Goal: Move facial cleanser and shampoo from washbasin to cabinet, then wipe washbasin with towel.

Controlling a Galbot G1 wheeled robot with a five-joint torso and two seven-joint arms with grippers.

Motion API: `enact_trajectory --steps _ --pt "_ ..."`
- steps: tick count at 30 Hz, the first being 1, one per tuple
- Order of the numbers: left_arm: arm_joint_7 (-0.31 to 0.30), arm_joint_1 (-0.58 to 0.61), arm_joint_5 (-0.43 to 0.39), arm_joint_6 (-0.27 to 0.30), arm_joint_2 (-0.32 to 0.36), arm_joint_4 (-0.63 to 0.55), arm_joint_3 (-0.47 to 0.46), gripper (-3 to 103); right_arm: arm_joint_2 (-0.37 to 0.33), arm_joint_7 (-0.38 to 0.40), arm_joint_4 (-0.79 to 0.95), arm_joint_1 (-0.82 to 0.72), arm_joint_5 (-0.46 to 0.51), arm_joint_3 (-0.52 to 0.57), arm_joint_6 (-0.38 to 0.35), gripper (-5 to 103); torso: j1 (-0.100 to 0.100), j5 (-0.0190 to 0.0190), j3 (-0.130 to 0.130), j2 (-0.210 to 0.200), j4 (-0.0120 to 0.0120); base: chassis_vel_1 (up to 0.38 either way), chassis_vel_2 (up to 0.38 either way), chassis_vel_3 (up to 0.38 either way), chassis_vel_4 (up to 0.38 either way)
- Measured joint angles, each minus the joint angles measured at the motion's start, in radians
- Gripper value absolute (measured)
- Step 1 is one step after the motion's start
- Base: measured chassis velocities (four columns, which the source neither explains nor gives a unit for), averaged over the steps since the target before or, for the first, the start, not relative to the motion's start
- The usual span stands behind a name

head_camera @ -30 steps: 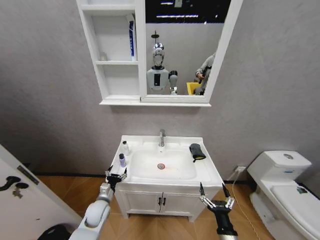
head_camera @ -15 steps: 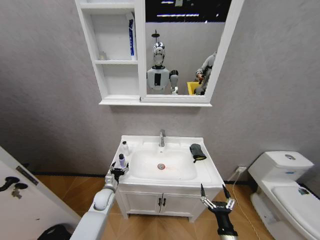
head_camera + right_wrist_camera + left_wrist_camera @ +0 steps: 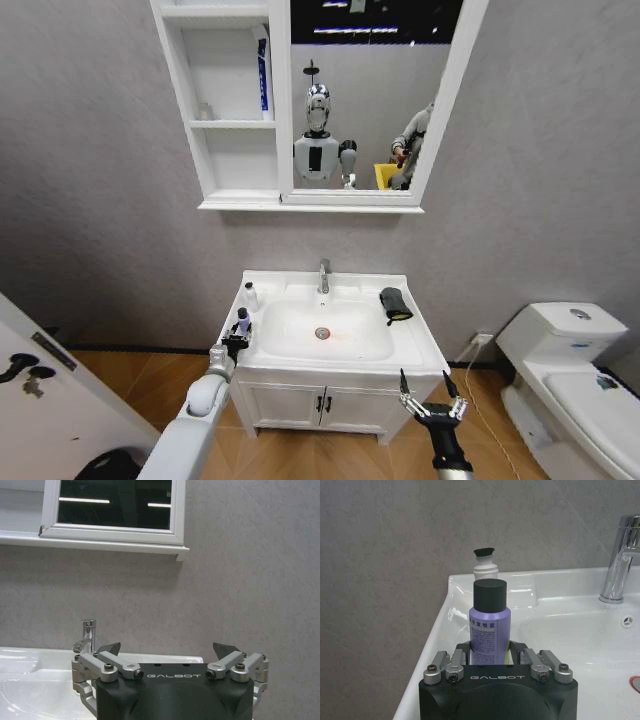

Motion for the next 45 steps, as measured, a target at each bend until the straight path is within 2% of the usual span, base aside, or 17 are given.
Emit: enact_trajectory --steps 8,13,16,17,18,19,21,22,23,25,28,30,31,33,34,39,45 --pt "-0.014 0.023 -0.007 0.011 0.044 -0.081 -0.003 42 -0.004 0.004 -0.011 0.0 0.011 0.007 0.01 100 0.0 -0.0004 0.0 0.0 -0.0002 0.0 0.0 0.0 0.0" --pt "-0.022 0.033 -0.096 0.032 0.192 -0.293 -0.002 42 -0.007 0.006 -0.026 0.004 0.019 0.008 0.022 100 0.0 -0.0001 0.0 0.0 0.0 0.0 0.0 0.0 0.0" --pt "-0.042 -0.008 -0.205 0.083 0.302 -0.422 -0.011 42 -0.006 0.006 -0.035 0.012 0.022 0.005 0.026 100 0.0 -0.0004 0.0 0.0 0.0 0.0 0.0 0.0 0.0" --pt "-0.042 -0.008 -0.205 0.083 0.302 -0.422 -0.011 42 -0.006 0.006 -0.035 0.012 0.022 0.005 0.026 100 0.0 -0.0004 0.0 0.0 0.0 0.0 0.0 0.0 0.0" --pt "-0.066 -0.039 -0.283 0.123 0.353 -0.467 -0.016 42 -0.006 0.006 -0.037 0.013 0.022 0.003 0.027 100 0.0 -0.0003 0.0 0.0 0.0 0.0 0.0 0.0 0.0" --pt "-0.066 -0.039 -0.283 0.123 0.353 -0.467 -0.016 42 -0.006 0.006 -0.037 0.013 0.022 0.003 0.027 100 0.0 -0.0003 0.0 0.0 0.0 0.0 0.0 0.0 0.0" --pt "-0.143 -0.183 -0.542 0.26 0.515 -0.555 -0.017 42 -0.004 0.006 -0.038 0.013 0.02 -0.001 0.035 100 0.0 -0.0003 0.0 0.0 0.0 0.0 0.0 0.0 0.0" --pt "-0.156 -0.237 -0.622 0.308 0.558 -0.569 -0.015 42 -0.003 0.005 -0.037 0.01 0.02 -0.001 0.04 100 0.0 -0.0001 0.0 0.0 -0.0002 0.0 0.0 0.0 0.0" --pt "-0.156 -0.237 -0.622 0.308 0.558 -0.569 -0.015 42 -0.003 0.005 -0.037 0.01 0.02 -0.001 0.04 100 0.0 -0.0001 0.0 0.0 -0.0002 0.0 0.0 0.0 0.0" --pt "-0.172 -0.366 -0.809 0.423 0.643 -0.572 0.008 42 -0.003 0.005 -0.039 0.002 0.019 0.0 0.053 100 0.0 -0.0001 0.0 0.0 -0.0001 0.0 0.0 0.0 0.0" --pt "-0.172 -0.423 -0.849 0.451 0.667 -0.558 0.027 42 -0.004 0.006 -0.04 -0.001 0.019 0.002 0.058 100 0.0 -0.0003 0.0 0.0 -0.0001 0.0 0.0 0.0 0.0" --pt "-0.175 -0.655 -0.949 0.522 0.71 -0.48 0.14 42 -0.003 0.007 -0.045 -0.01 0.018 0.004 0.072 100 0.0 -0.0001 0.0 0.0 0.0 0.0 0.0 0.0 0.0" --pt "-0.175 -0.655 -0.949 0.522 0.71 -0.48 0.14 42 -0.003 0.007 -0.045 -0.01 0.018 0.004 0.072 100 0.0 -0.0001 0.0 0.0 0.0 0.0 0.0 0.0 0.0" --pt "-0.202 -0.831 -1.003 0.554 0.697 -0.395 0.26 42 -0.001 0.008 -0.048 -0.014 0.017 0.003 0.078 100 0.0 -0.0001 0.0 0.0 -0.0001 0.0 0.0 0.0 0.0" --pt "-0.202 -0.831 -1.003 0.554 0.697 -0.395 0.26 42 -0.001 0.008 -0.048 -0.014 0.017 0.003 0.078 100 0.0 -0.0001 0.0 0.0 -0.0001 0.0 0.0 0.0 0.0" --pt "-0.239 -1.095 -1.007 0.584 0.6 -0.179 0.436 42 0.0 0.011 -0.052 -0.006 0.021 0.005 0.079 100 0.0 0.0002 0.0 0.0 -0.0002 0.0 0.0 0.0 0.0" --pt "-0.226 -1.192 -0.944 0.587 0.511 -0.029 0.509 42 -0.001 0.013 -0.063 0.002 0.033 0.012 0.08 100 0.0 0.0 0.0 0.0 -0.0001 0.0 0.0 0.0 0.0"
